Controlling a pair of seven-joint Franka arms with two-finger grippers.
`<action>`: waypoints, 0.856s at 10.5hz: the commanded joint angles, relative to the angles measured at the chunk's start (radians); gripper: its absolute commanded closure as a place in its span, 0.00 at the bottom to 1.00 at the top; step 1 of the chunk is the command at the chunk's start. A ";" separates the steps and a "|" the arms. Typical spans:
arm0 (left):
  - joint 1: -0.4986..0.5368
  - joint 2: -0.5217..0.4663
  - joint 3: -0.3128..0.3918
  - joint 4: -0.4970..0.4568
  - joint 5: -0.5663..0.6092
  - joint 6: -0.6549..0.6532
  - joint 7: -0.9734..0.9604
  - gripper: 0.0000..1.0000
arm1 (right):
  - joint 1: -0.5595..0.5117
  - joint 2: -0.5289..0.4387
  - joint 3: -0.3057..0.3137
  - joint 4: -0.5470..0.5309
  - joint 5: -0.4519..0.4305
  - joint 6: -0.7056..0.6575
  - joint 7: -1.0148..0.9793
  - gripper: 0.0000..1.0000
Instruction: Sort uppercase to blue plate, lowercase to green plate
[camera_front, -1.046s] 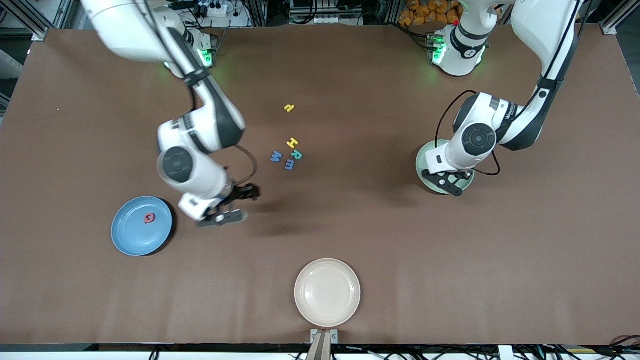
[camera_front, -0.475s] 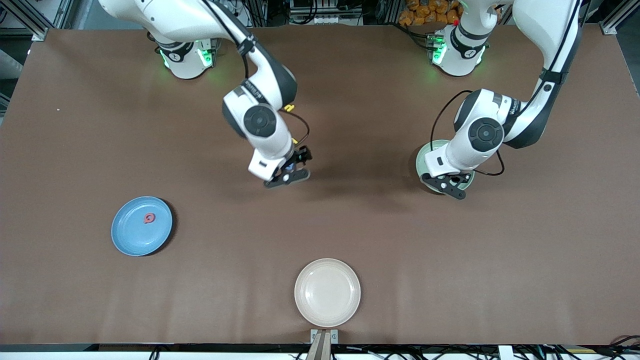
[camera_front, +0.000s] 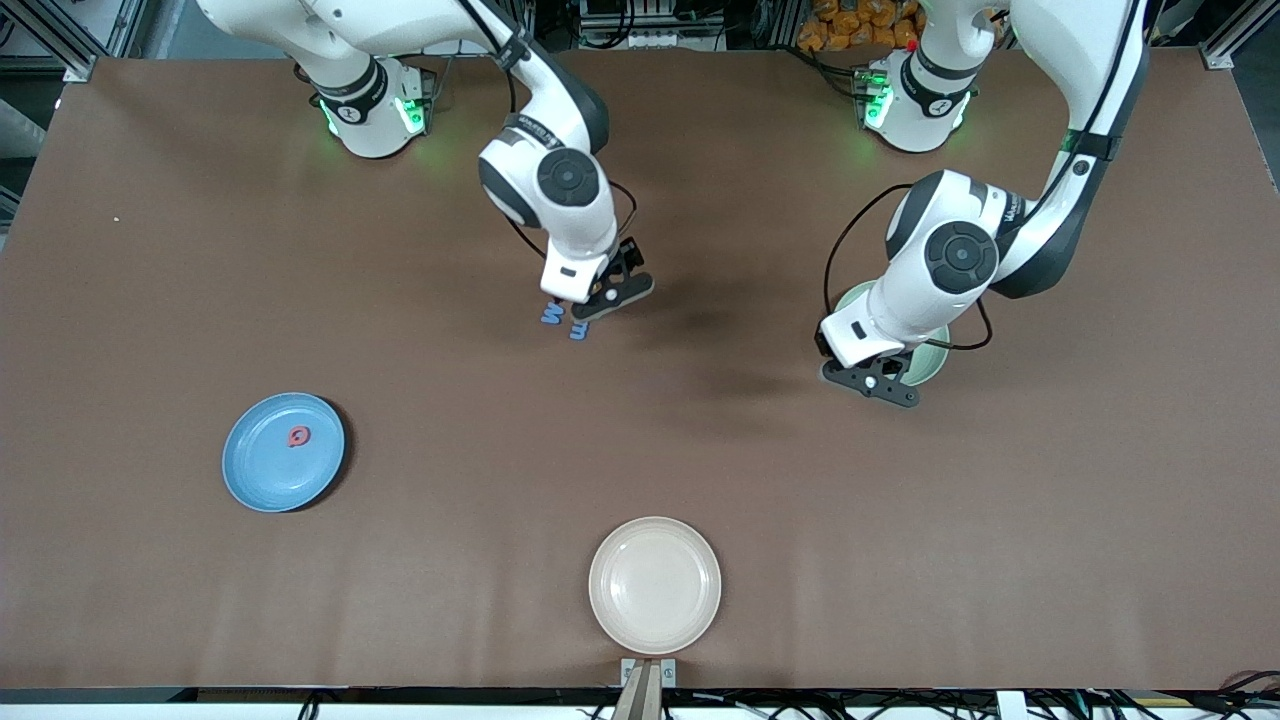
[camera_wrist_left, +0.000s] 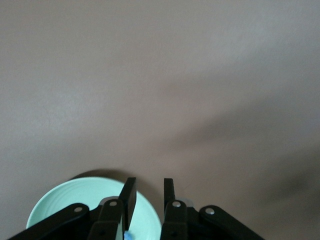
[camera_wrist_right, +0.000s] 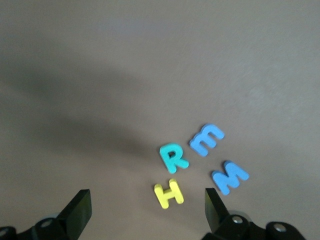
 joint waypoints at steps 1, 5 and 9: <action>-0.015 0.033 0.001 0.074 -0.019 -0.006 -0.070 0.74 | -0.034 -0.034 0.064 -0.098 -0.057 0.079 0.048 0.00; -0.070 0.126 0.001 0.197 -0.034 -0.005 -0.197 0.29 | -0.034 0.021 0.062 -0.108 -0.058 0.199 0.138 0.00; -0.133 0.196 0.006 0.257 -0.025 0.075 -0.368 0.00 | -0.053 0.084 0.056 -0.106 -0.076 0.244 0.155 0.00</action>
